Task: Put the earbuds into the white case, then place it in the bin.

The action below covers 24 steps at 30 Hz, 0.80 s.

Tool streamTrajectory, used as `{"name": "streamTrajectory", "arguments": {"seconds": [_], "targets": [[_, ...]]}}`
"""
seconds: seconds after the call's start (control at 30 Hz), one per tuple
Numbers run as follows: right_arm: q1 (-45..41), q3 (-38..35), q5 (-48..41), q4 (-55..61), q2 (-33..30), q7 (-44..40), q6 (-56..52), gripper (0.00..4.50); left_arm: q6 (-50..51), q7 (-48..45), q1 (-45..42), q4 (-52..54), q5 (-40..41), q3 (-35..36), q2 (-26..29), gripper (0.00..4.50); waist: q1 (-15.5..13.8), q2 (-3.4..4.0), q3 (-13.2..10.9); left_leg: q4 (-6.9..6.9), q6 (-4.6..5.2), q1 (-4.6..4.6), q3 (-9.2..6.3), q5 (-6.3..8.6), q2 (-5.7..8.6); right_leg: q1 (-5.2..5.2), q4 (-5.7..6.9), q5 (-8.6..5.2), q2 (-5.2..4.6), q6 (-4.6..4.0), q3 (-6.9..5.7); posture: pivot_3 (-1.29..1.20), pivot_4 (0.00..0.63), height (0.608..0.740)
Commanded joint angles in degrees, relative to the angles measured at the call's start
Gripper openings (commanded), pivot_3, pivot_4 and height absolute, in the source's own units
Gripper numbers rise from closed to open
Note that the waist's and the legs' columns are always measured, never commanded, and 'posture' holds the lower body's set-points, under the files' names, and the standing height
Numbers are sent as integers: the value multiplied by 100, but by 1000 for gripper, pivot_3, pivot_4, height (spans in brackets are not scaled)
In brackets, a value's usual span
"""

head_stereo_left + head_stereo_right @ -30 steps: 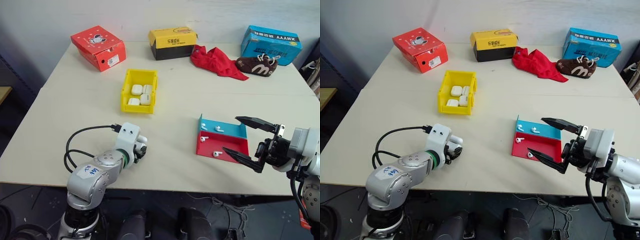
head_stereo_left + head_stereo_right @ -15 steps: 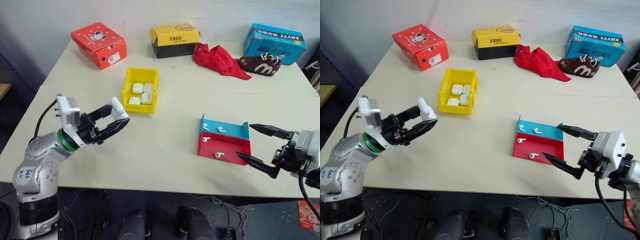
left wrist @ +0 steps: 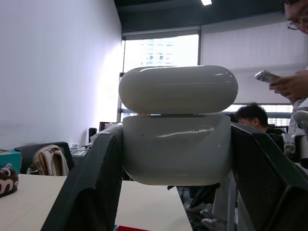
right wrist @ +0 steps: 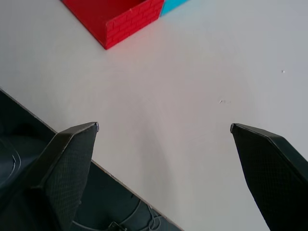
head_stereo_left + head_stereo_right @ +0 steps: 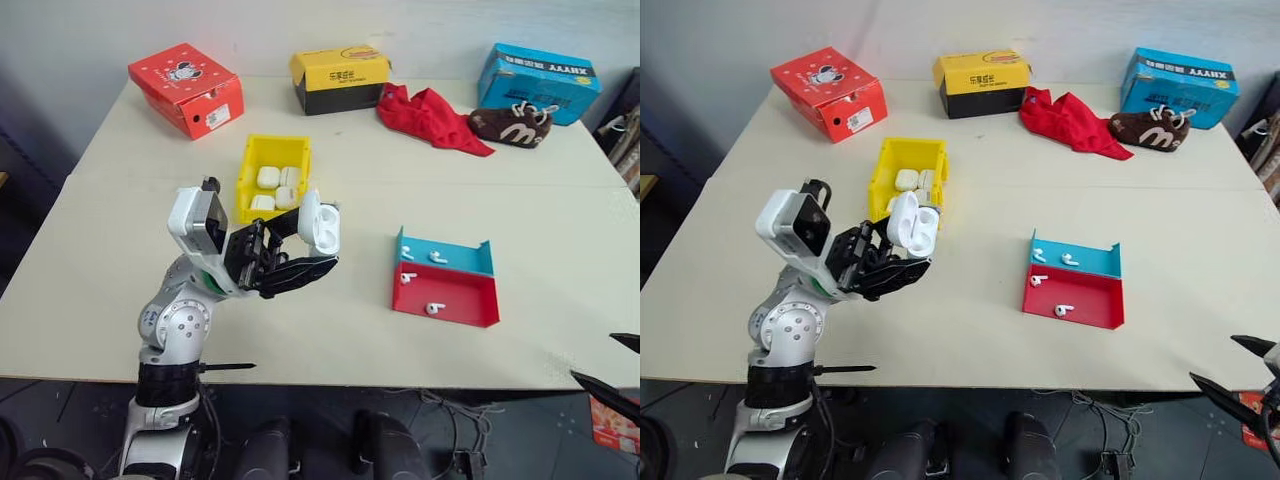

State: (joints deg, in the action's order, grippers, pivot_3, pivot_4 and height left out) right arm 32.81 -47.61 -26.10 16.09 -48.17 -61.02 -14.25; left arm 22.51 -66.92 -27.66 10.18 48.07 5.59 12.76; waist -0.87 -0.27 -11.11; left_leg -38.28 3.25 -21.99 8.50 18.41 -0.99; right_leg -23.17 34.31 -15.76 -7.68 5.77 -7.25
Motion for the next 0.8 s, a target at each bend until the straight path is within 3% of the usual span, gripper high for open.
{"name": "streamTrajectory", "arguments": {"seconds": [0.03,0.2,0.33,0.47,0.57,0.7,0.8], "targets": [[-243,-58,-563,815,-511,-104,-722,4500,-205,-177,-143,-99,152,10,-85,2807,21,9,3,0,-7,1,0,-2,-4,0,0,5,-1,-7,3,0,150,740],[-910,681,-1003,1703,-1459,49,-1949,4500,-242,-539,-117,-341,129,-85,-59,2807,-44,7,2,1,-22,-1,-13,-20,-23,-7,11,6,14,-28,-5,0,150,740],[-1860,1901,-940,2039,-2002,494,-2486,4500,-366,-593,-106,-466,4,-163,-45,2807,-72,5,1,-11,-20,-21,-17,-20,-23,-21,12,5,10,-30,-14,0,150,740],[-2987,3235,-601,1957,-2141,727,-2639,4500,-404,-606,-33,-399,-63,-278,-20,2807,-58,5,1,-71,-8,-45,-21,-5,-28,-23,19,6,6,-28,-23,0,150,740],[-3787,4231,8,1610,-2016,749,-2352,3849,-391,-588,94,-290,-78,-330,24,2807,-44,4,0,-77,-2,-51,-20,3,-27,-23,14,8,2,-25,-23,0,150,740],[-4412,5096,629,1097,-1952,370,-1831,2540,-354,-519,186,-207,-63,-351,77,2807,-51,4,0,-78,-4,-53,-18,4,-27,-27,16,8,3,-23,-26,0,150,740],[-4894,5568,975,728,-1788,90,-1514,2540,-288,-472,237,-150,-32,-388,131,2807,-37,4,1,-79,-4,-52,-16,3,-27,-27,18,8,5,-23,-27,0,150,740]]}}
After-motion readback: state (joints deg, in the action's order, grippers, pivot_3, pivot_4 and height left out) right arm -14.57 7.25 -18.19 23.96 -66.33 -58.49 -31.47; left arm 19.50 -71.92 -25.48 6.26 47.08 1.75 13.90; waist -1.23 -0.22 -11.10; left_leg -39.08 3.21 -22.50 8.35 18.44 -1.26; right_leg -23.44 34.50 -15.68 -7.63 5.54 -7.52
